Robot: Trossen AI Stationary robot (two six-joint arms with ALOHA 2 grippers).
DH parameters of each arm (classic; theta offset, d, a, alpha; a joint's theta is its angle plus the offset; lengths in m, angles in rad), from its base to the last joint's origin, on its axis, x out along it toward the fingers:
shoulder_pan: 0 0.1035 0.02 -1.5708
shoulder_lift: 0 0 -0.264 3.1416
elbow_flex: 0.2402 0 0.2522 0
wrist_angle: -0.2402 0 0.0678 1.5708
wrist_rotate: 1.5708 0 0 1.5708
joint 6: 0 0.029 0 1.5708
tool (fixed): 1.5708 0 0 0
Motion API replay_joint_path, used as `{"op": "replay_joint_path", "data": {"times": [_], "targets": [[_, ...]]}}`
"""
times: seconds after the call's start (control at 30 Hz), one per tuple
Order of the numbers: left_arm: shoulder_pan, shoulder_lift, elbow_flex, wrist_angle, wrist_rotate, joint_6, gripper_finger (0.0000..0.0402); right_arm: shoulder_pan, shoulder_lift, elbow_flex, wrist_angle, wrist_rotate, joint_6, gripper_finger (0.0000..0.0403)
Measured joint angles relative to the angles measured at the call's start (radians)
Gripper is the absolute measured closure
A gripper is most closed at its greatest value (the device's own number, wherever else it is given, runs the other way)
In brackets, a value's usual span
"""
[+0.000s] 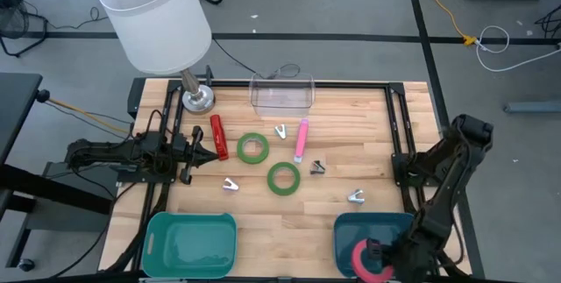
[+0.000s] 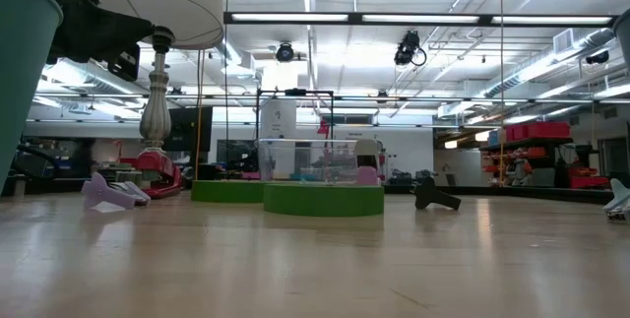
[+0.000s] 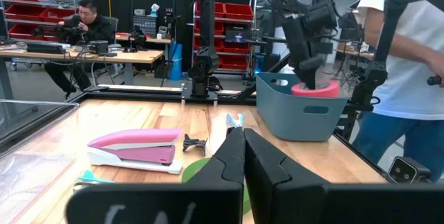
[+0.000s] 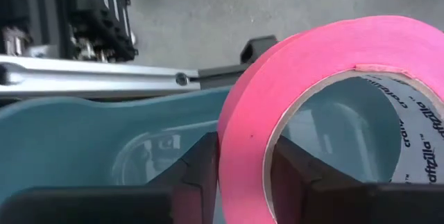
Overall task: Pick and place Stapler, Stapler remover, tape
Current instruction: Put the pink tape into the blue bin
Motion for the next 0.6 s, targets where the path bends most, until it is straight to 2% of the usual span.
{"op": "replay_joint_path", "data": {"times": [0.47,0.6], "targets": [[0.000,0.000,0.000,0.000,0.000,0.000,0.0399,-0.016,0.038,0.000,-0.004,0.035,0.034,0.0301],[0.000,0.000,0.000,0.000,0.000,0.000,0.0399,-0.025,0.038,-0.001,-0.022,0.106,0.053,0.0301]]}}
